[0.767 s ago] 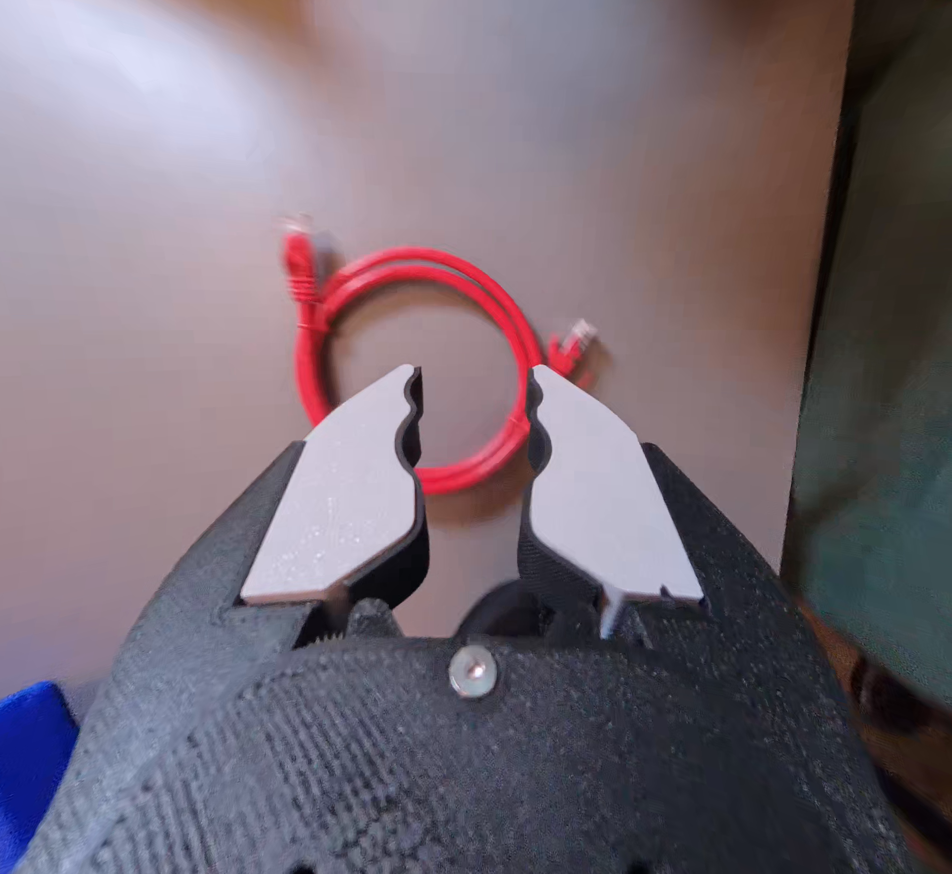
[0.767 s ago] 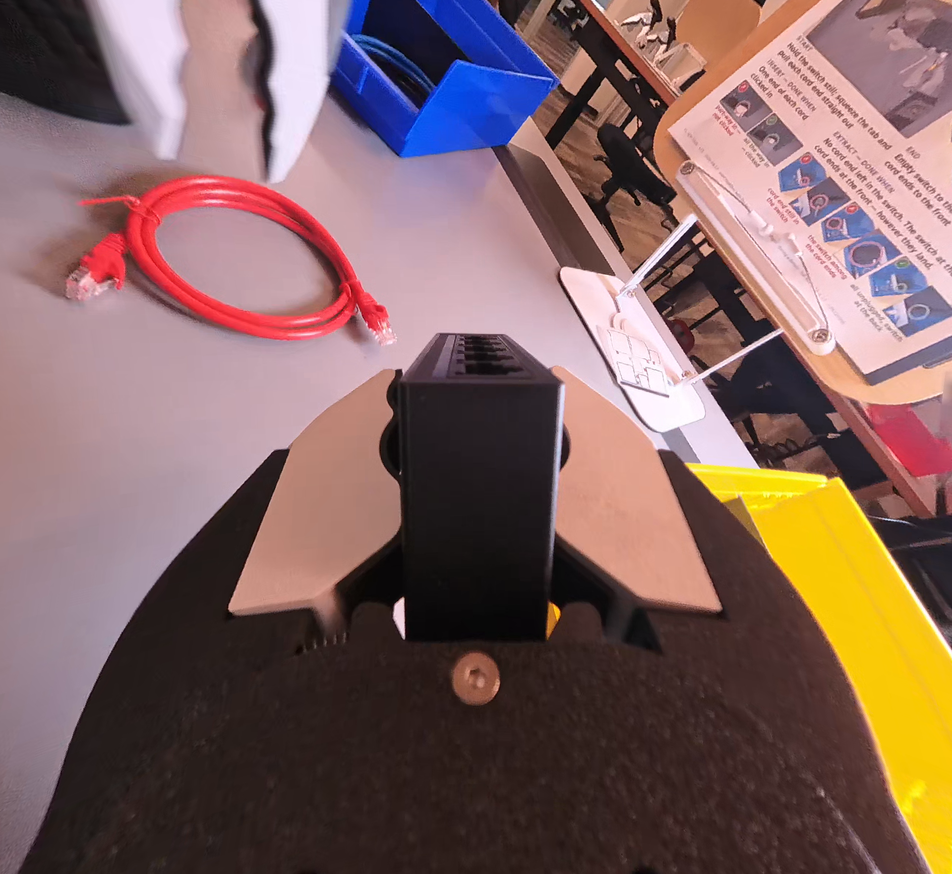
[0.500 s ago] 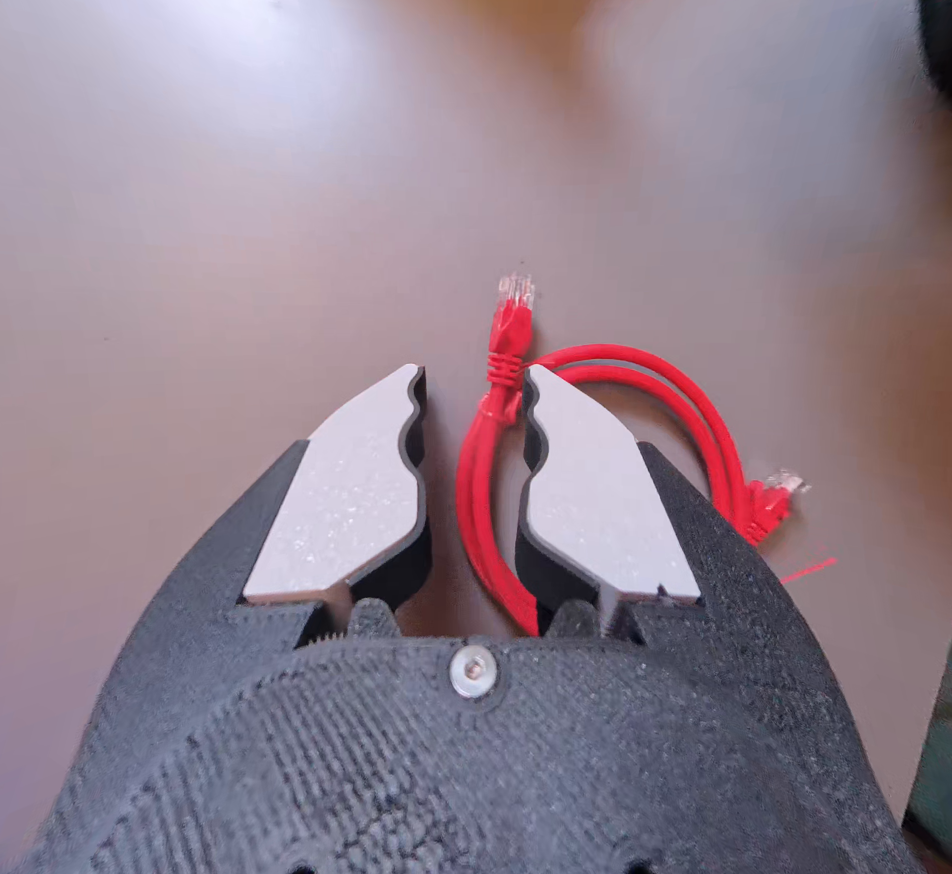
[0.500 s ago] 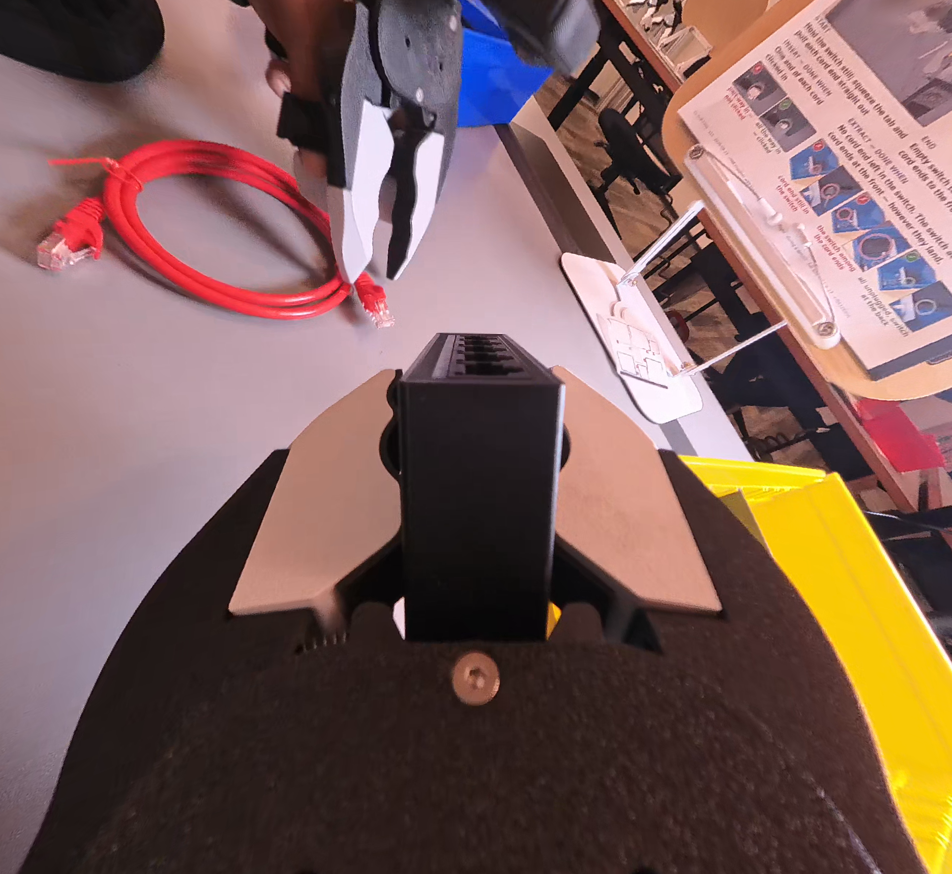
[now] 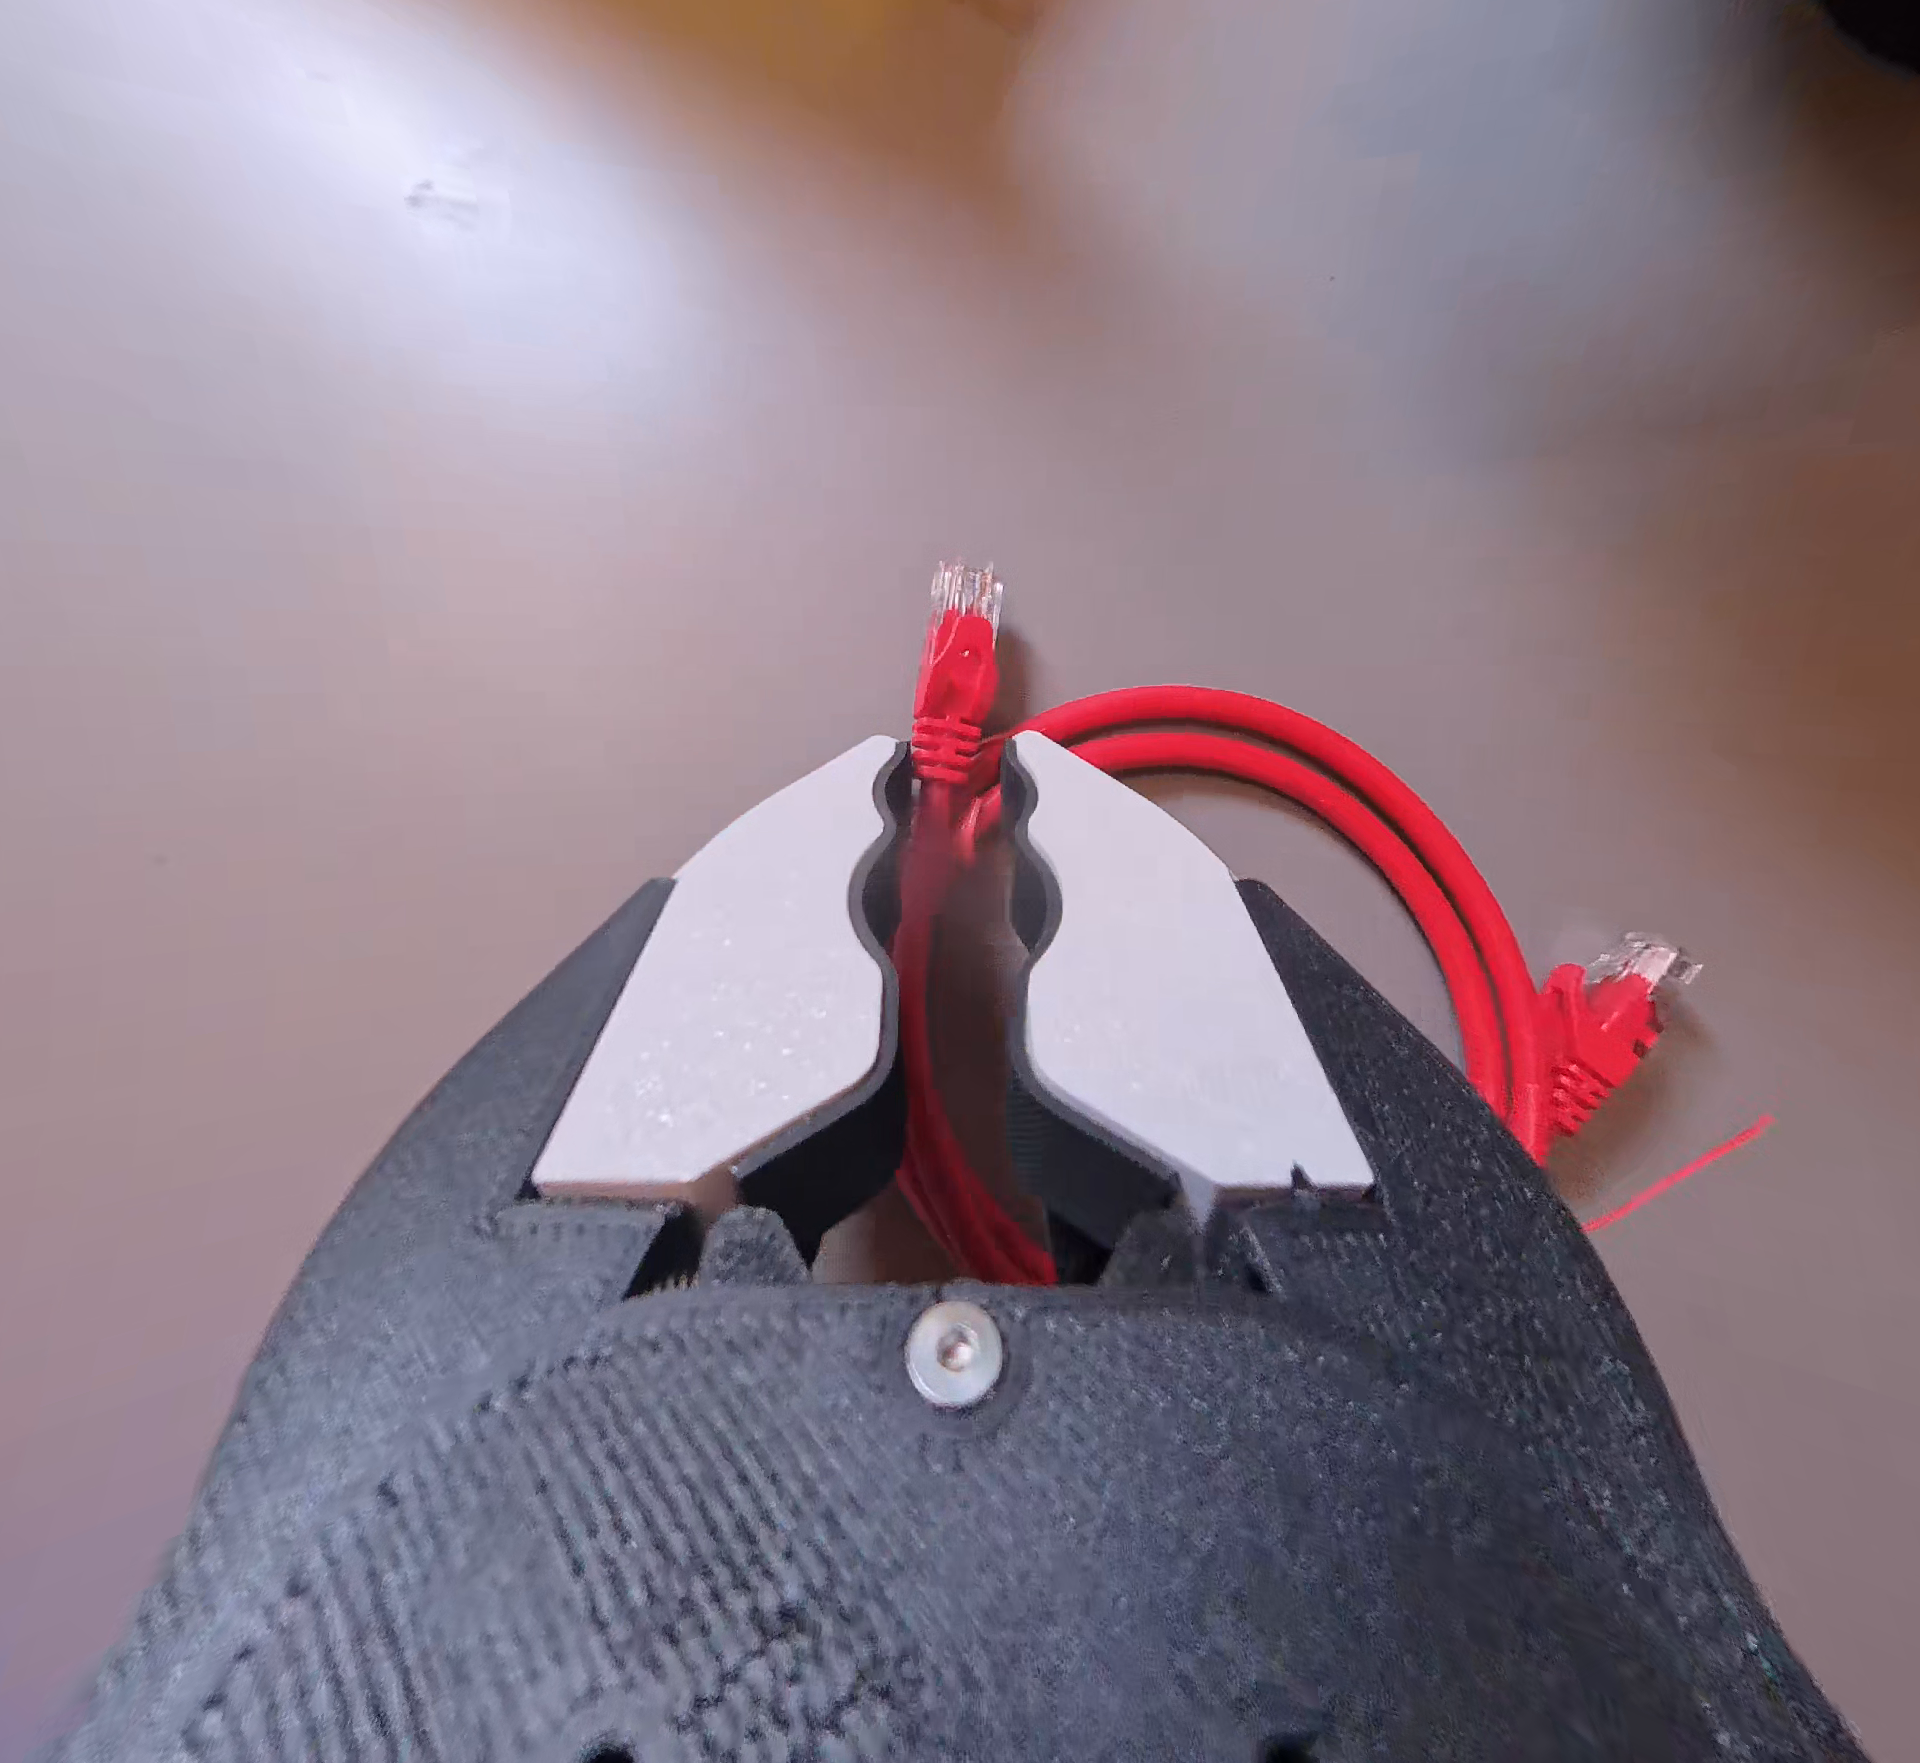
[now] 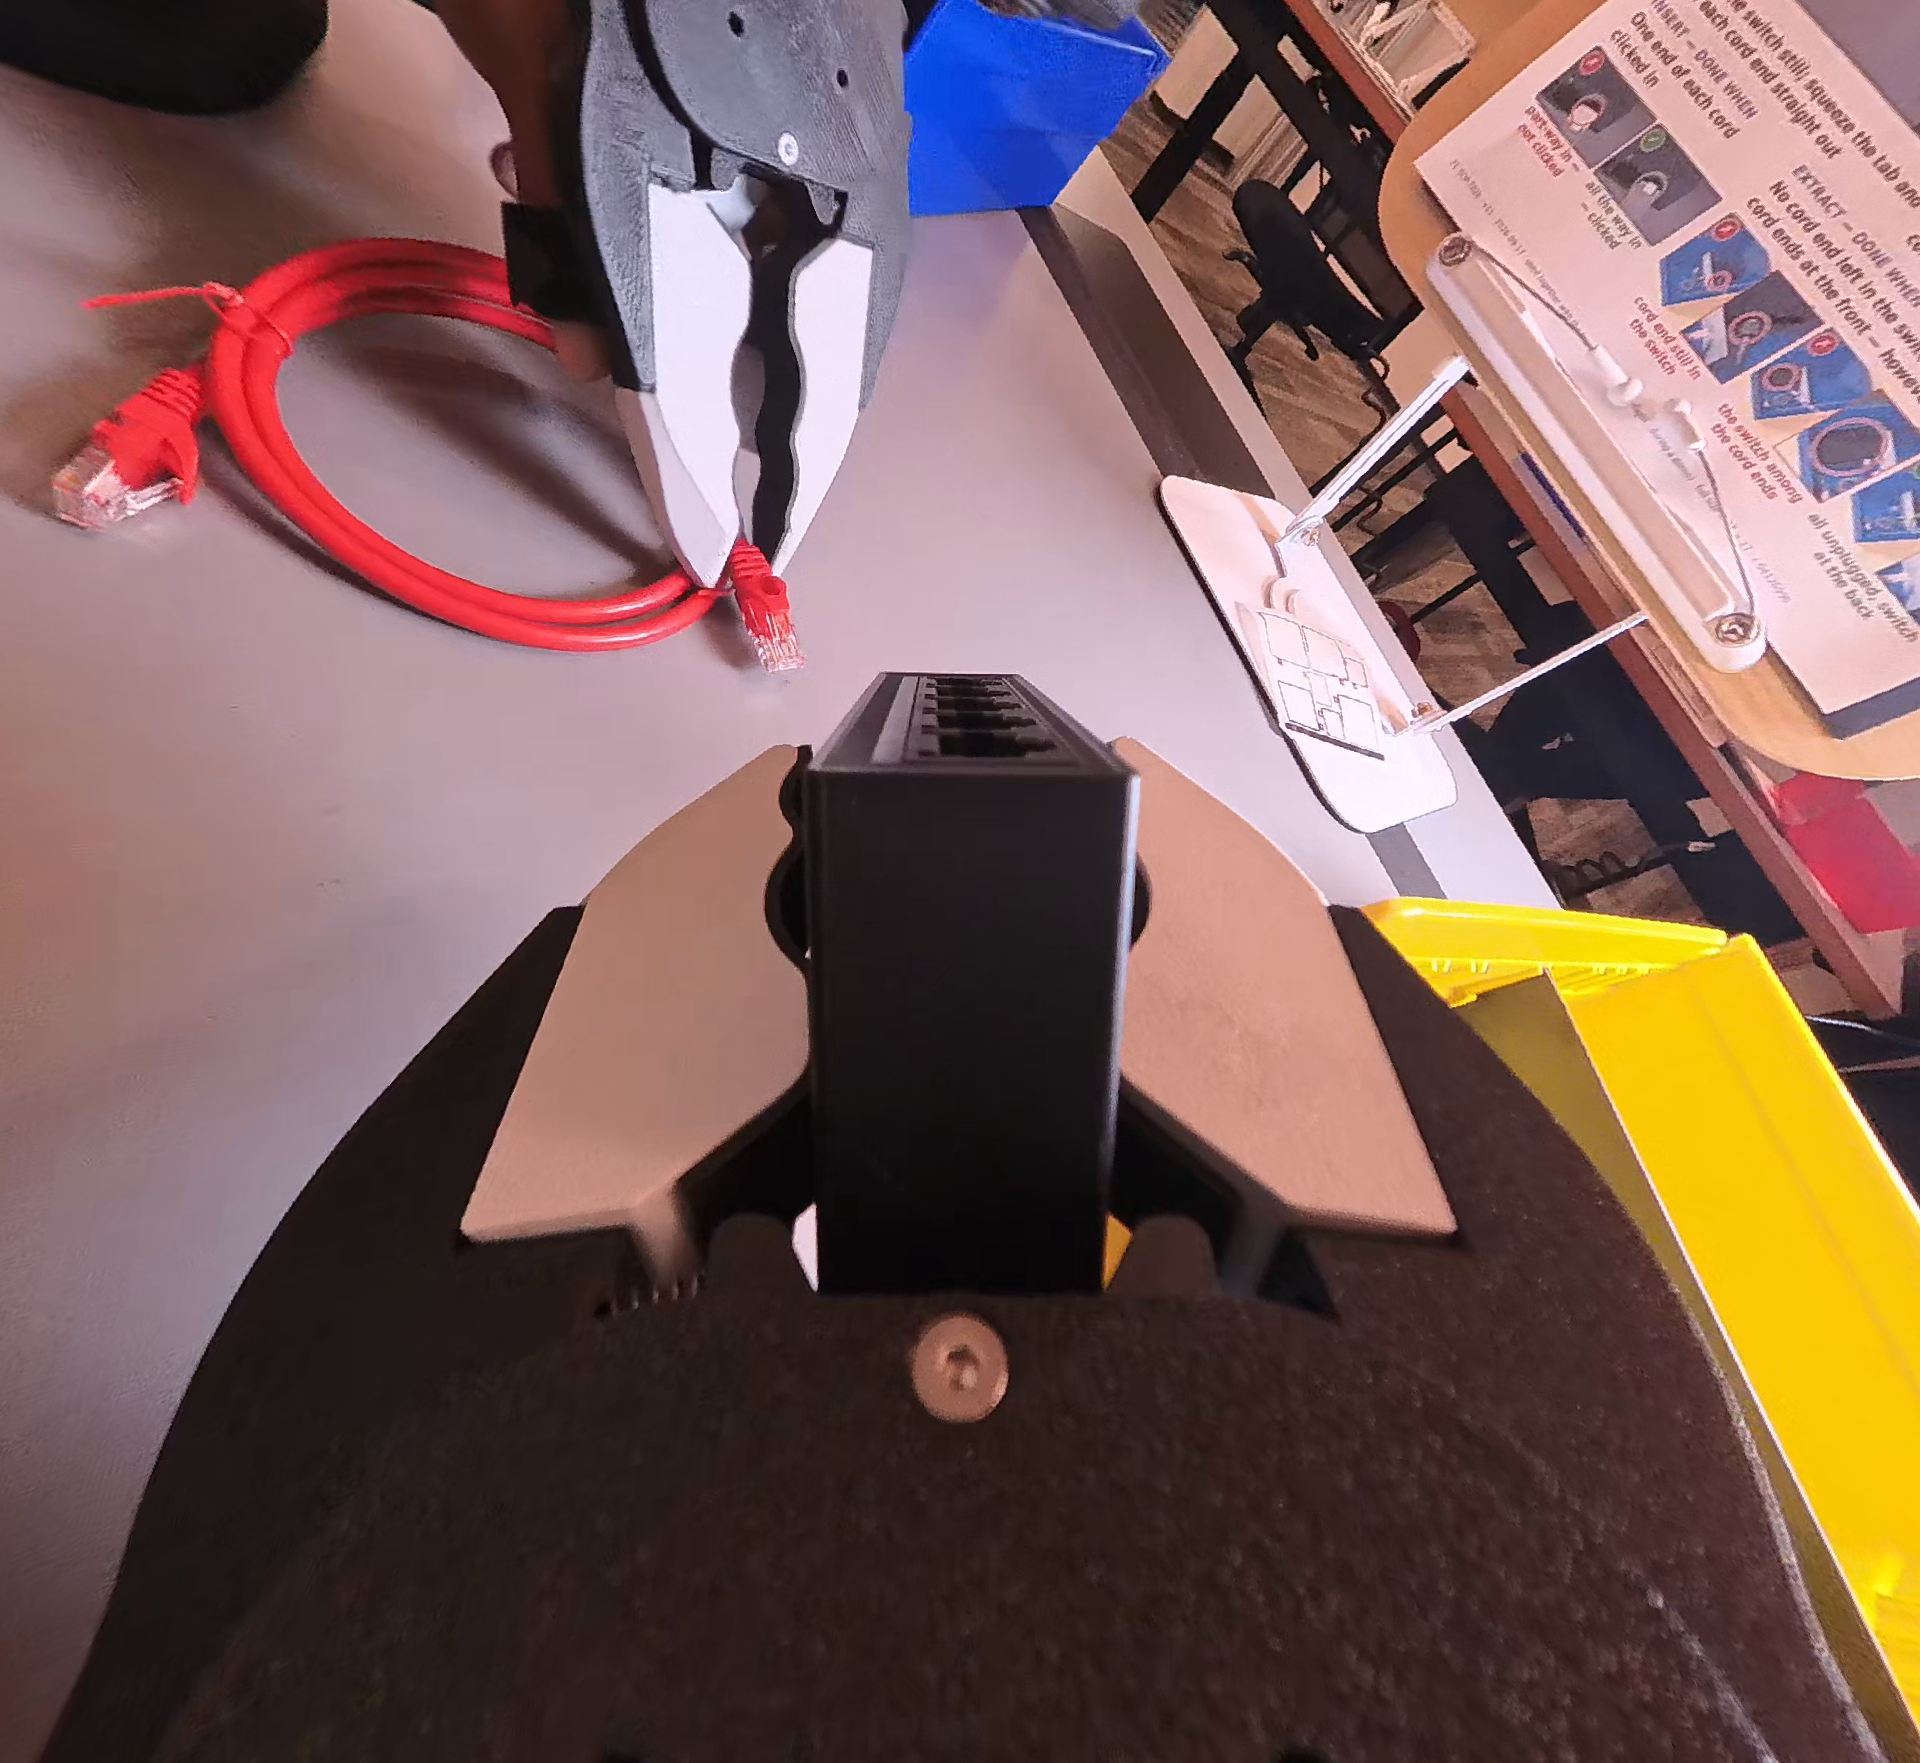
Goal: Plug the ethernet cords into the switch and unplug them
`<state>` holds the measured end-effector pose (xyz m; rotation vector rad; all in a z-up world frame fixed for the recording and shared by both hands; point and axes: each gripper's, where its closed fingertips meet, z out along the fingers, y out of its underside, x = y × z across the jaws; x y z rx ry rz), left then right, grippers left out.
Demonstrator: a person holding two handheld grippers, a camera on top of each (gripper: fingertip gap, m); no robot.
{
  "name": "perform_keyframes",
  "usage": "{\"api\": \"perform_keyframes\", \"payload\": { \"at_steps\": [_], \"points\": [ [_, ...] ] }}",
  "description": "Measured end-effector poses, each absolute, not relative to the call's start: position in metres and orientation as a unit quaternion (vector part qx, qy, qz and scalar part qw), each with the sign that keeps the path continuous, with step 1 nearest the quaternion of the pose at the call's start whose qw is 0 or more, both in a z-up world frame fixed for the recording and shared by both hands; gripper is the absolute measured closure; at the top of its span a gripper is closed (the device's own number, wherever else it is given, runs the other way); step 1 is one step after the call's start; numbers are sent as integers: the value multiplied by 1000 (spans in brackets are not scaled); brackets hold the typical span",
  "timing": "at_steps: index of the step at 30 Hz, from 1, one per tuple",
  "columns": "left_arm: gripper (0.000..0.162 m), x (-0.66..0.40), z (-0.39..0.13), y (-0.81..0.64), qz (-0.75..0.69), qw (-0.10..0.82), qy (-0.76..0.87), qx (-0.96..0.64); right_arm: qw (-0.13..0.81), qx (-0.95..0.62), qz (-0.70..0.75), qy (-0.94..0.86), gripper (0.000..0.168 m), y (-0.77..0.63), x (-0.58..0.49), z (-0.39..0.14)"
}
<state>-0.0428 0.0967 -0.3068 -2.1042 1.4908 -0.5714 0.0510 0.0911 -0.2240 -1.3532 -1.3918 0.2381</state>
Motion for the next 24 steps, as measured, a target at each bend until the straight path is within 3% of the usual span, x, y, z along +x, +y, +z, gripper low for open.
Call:
{"api": "perform_keyframes", "payload": {
  "at_steps": [1, 18, 24],
  "points": [
    [146, -43, -306, 97, -199, 259, 553, -766, 559, -574, 101, -590, 117, 91, 51, -224],
    [151, -35, -304, 90, -230, 258, 547, -763, 560, -572, 99, -591, 117, 90, 50, -225],
    [151, -29, -264, 76, -332, 262, 516, -745, 561, -576, 101, -586, 117, 95, 54, -226]
  ]
}}
